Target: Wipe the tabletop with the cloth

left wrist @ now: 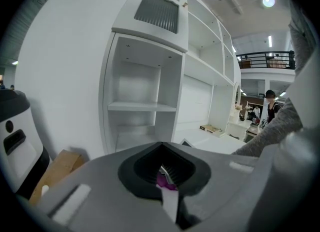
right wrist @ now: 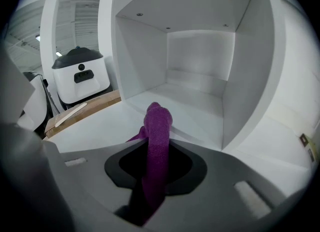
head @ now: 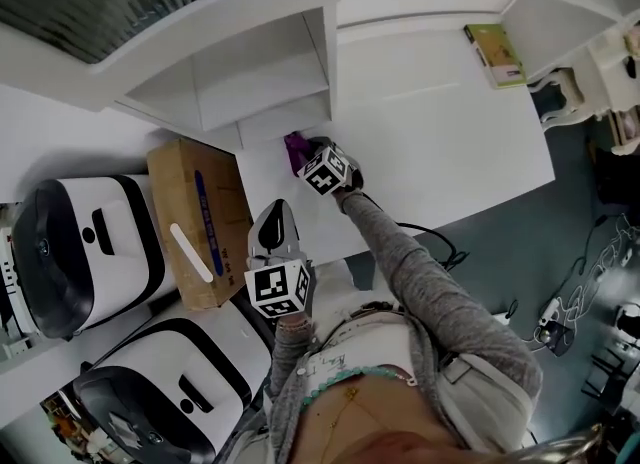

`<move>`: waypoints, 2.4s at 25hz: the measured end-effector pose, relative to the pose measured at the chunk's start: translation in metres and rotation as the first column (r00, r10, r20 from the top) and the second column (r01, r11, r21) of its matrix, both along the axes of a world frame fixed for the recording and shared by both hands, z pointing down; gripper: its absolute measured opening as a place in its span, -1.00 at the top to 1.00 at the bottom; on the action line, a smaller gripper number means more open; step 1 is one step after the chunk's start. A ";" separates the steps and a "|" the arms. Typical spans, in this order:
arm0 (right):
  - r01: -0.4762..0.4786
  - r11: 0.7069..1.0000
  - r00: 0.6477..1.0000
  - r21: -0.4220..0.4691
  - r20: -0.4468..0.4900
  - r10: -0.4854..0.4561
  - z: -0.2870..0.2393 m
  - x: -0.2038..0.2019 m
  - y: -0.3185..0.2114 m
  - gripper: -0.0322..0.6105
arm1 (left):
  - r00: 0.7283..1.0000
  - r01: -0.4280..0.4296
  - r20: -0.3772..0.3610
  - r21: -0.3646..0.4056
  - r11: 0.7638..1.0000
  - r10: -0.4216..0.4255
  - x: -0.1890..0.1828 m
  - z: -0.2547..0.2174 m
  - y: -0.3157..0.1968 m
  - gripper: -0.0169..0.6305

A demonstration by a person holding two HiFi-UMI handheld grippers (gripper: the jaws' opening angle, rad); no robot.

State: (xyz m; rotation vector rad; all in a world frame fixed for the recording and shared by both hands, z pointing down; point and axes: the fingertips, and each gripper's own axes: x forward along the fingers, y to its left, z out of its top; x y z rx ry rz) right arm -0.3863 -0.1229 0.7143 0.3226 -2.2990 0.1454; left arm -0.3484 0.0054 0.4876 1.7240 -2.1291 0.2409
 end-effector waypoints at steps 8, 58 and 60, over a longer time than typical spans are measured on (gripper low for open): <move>-0.016 1.000 1.000 0.004 0.002 0.016 0.000 0.032 -0.026 0.60 | 0.999 -0.047 0.003 -0.010 0.999 0.047 0.030 -0.001 -0.028 0.95; -0.071 0.996 0.993 0.044 -0.091 0.075 0.003 0.165 -0.127 0.59 | 1.000 -0.009 -0.002 0.033 0.999 0.009 0.126 -0.010 -0.063 0.95; -0.079 0.996 0.992 0.048 -0.096 0.083 0.004 0.166 -0.128 0.59 | 1.000 -0.023 0.003 0.030 0.999 0.023 0.121 -0.007 -0.061 0.95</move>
